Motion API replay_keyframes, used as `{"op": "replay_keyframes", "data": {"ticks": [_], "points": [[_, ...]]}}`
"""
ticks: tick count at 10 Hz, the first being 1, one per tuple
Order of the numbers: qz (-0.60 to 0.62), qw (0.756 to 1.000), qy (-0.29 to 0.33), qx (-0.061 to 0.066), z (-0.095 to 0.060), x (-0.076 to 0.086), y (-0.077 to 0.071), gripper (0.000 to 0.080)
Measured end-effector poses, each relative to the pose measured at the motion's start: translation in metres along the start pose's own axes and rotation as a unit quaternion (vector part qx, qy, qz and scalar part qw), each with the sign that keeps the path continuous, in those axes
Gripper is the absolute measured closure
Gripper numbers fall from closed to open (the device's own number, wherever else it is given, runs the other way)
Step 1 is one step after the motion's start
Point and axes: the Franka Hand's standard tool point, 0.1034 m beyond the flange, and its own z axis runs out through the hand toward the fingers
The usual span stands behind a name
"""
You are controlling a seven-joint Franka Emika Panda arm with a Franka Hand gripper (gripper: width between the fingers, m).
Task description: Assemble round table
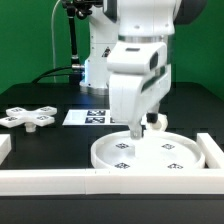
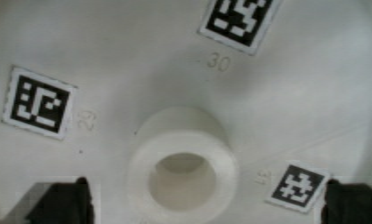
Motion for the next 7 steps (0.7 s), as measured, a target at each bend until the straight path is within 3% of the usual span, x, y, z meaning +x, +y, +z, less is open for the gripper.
{"op": "replay_keyframes", "data": {"ticks": [2, 3, 7], "points": [[0.050, 0.999, 0.001, -0.006, -0.013, -0.006, -0.011, 0.0150], [0.085, 0.996, 0.000, -0.003, -0.013, -0.007, -0.017, 0.0150], [0.094, 0.996, -0.001, -0.001, -0.012, -0.007, -0.018, 0.0150]]}}
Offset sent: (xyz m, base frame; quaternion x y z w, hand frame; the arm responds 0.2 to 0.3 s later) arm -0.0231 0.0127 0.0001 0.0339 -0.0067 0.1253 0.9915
